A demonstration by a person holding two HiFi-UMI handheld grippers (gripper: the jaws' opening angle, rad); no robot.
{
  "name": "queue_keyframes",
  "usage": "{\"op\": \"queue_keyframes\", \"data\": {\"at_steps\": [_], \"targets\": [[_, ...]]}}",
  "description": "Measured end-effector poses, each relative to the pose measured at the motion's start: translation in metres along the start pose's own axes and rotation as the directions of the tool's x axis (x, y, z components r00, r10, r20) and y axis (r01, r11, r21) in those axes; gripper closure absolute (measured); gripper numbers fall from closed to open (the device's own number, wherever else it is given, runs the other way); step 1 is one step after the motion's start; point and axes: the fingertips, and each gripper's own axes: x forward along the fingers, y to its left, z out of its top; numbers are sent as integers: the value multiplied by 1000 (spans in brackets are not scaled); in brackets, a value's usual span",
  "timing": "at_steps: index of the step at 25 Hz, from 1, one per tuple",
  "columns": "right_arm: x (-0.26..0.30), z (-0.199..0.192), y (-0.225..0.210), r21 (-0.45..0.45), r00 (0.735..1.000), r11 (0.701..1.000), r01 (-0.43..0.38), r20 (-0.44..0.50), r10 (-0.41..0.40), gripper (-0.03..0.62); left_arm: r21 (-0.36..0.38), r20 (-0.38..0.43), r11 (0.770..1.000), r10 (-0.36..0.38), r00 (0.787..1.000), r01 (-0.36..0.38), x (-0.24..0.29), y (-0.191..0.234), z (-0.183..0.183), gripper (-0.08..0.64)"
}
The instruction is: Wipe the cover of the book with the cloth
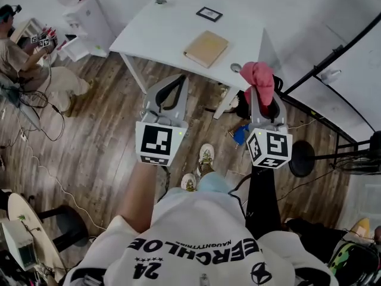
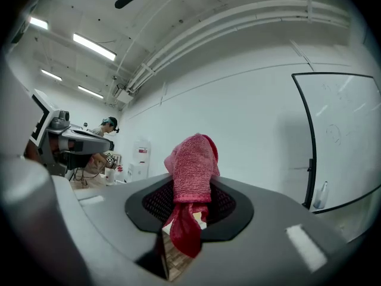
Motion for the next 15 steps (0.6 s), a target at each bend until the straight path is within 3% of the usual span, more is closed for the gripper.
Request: {"op": "queue_keyframes", "data": {"at_steps": [7, 15], "targets": [[70, -15, -22, 33, 1000, 999, -17, 3, 17, 491, -11, -36, 1000, 2, 999, -2, 58, 28, -25, 501], [202, -26, -69, 62, 998, 997, -55, -6, 56, 491, 4, -40, 1000, 14, 999, -14, 171, 71, -39, 502]]}}
